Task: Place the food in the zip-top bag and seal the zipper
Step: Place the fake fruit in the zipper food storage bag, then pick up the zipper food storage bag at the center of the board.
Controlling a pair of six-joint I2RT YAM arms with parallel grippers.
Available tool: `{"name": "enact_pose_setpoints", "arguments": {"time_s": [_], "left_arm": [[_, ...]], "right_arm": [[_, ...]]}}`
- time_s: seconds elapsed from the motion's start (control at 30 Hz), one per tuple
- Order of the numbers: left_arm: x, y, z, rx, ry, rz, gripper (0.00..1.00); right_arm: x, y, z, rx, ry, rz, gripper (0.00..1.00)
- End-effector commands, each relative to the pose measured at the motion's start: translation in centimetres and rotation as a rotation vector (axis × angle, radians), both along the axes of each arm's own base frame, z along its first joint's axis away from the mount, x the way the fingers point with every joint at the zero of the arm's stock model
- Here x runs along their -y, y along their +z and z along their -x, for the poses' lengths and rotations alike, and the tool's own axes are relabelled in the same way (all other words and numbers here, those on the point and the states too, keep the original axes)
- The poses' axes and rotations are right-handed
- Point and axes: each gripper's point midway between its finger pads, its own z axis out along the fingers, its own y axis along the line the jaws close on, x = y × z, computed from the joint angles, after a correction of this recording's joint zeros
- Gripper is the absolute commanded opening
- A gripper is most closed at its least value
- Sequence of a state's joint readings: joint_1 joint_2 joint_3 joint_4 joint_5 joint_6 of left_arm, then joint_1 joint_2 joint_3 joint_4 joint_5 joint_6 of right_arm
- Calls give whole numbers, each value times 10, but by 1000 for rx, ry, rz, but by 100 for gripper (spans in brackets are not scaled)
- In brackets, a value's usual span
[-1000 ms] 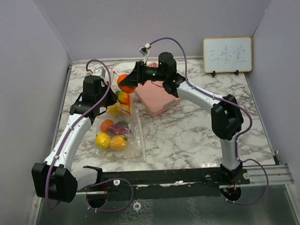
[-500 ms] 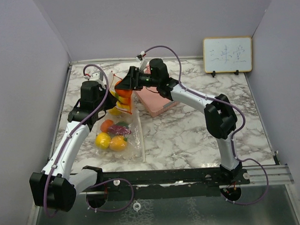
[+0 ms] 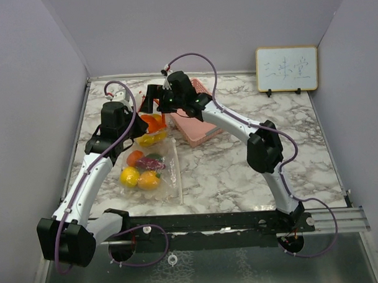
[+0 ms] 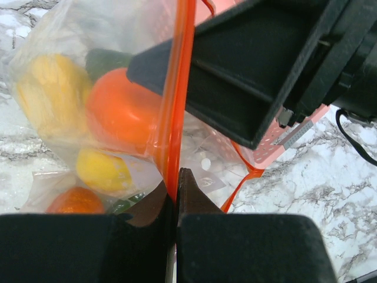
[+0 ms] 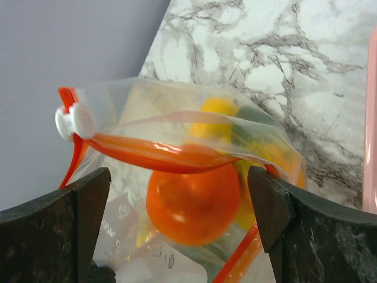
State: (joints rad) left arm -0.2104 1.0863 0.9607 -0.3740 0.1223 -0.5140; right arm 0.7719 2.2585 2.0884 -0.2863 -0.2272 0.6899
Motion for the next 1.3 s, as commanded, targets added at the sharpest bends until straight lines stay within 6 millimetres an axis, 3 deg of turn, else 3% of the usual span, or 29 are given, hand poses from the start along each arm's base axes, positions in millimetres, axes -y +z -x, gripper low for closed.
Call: {"name": "enact_pose_setpoints", "arguments": {"time_s": [0.0,0.23,0.37,0.73,1.17,1.27], "left_arm": [[1,7,-6,24,-3,8,0],[2,8,-10,22,1,14,0],[5,7,-12,16,-6,25,0],[15,7,-18,18,-49,57,0],[21,-3,-19,-9,-73,72,0],[22,-5,-21,-16,-76,73,0]], "right_arm": [[19,41,8,98,-4,-2,100],[45,95,16,197,-56,-6,100],[41,110,6,208,-63,39,100],[11,56,-24,221,-49,92,86],[-16,44,-26,267,-14,66,79],[-20,35,-22,252,3,71,70]]}}
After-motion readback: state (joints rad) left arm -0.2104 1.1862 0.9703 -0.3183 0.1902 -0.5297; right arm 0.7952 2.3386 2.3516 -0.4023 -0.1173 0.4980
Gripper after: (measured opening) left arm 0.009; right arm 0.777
